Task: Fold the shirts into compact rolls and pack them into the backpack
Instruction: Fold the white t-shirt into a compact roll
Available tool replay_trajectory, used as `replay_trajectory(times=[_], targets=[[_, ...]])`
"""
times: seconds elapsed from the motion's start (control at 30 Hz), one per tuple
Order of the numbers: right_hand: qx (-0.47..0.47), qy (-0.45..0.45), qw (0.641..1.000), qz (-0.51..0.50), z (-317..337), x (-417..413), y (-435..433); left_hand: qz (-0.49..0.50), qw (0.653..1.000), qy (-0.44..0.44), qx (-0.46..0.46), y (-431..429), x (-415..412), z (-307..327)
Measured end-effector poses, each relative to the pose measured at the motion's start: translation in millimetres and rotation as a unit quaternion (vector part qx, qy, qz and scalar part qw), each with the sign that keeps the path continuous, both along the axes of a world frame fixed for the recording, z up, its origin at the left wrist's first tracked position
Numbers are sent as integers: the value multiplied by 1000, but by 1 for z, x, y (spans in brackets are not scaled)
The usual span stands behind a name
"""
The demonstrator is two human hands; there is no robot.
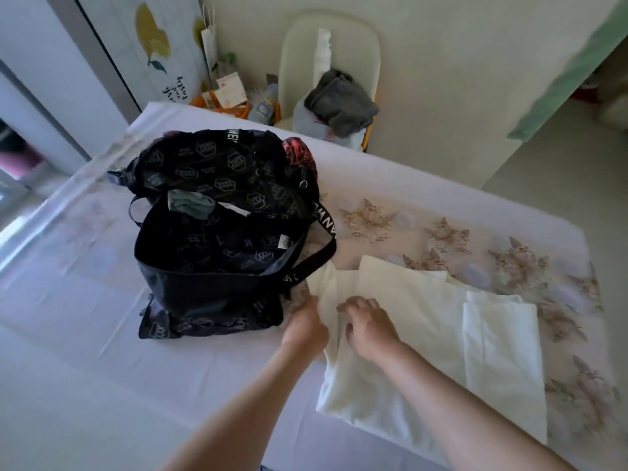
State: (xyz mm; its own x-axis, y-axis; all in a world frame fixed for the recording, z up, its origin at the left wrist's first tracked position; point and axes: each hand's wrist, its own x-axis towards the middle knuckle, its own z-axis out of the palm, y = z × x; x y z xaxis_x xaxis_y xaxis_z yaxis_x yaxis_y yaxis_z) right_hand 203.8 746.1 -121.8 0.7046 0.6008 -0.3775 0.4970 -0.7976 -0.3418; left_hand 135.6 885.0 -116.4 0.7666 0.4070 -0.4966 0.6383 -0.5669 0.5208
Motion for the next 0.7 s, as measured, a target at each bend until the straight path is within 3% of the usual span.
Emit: replay_trajectory(times=[0.27, 0.37, 0.53, 0.63, 0.7], targets=[[-10, -71, 997, 20, 11, 11, 47, 63, 987, -29, -148, 38, -51, 10], [-19, -118, 981, 150, 13, 22, 74, 62, 985, -27, -159, 45, -61, 6], [-63, -180, 919, 344, 18, 36, 102, 24, 985, -29, -168, 54, -64, 8], [-92, -173, 928, 318, 25, 41, 99, -16, 982, -68, -173, 56, -61, 21], [-13, -151, 958, 243, 37, 42, 87, -36, 978, -106, -175, 54, -55, 34]])
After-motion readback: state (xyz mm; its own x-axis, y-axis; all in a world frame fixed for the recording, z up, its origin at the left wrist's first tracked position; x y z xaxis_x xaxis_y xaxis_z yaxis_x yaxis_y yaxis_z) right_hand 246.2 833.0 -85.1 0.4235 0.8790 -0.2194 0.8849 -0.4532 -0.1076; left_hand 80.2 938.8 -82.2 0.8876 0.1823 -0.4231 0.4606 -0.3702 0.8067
